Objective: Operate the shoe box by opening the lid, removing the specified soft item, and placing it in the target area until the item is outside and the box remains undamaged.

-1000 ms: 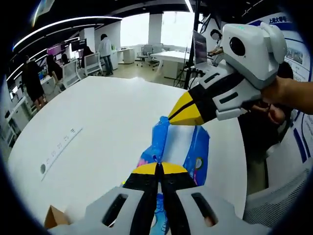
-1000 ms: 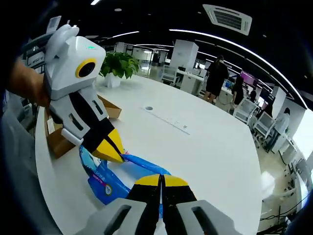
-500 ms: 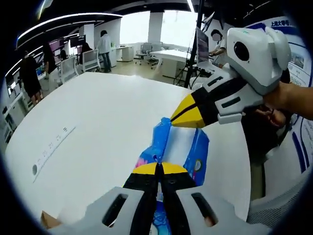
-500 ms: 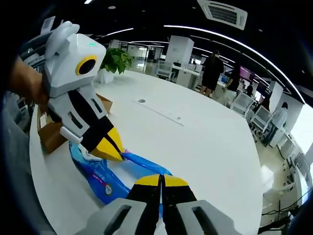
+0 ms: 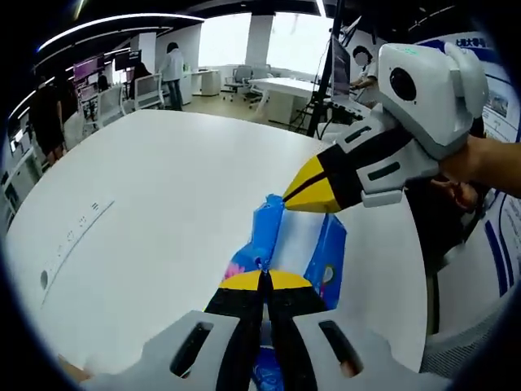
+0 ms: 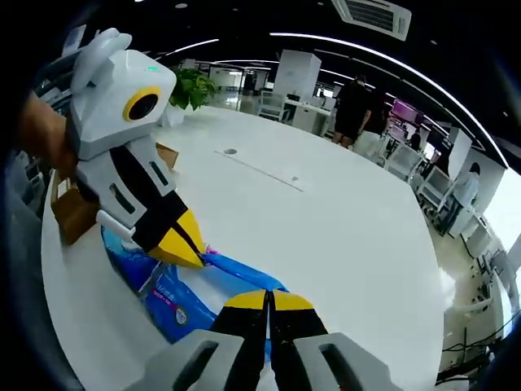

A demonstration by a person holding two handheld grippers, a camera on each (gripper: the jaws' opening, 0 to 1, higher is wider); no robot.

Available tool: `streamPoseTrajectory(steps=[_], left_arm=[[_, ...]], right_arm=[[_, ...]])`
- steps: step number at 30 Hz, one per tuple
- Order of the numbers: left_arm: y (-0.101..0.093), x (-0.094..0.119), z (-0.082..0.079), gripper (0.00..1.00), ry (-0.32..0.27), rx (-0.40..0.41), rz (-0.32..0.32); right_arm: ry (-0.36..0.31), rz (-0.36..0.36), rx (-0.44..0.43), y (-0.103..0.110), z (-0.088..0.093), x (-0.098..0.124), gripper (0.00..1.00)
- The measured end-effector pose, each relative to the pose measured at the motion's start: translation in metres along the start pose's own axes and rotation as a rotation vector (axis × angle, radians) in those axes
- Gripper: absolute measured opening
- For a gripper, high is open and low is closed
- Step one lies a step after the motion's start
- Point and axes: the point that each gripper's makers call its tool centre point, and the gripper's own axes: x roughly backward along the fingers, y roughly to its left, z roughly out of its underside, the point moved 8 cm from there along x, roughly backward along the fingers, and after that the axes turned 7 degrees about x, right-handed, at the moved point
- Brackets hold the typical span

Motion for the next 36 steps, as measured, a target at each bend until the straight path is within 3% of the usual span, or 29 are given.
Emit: streamPoseTrajectory(steps=[10,36], left_arm=[[0.003,-0.007,0.006,0.0,0.018,0.009,0.006],[0.005,-0.004,0.009,0.0,0.023,0.002,-0.005]], right_arm=[[0.01,-0.009,0.0,0.001,0.007,-0.009,0.0],[0.006,-0.011,-0.018,0.007,0.007,-0.01,0.0]])
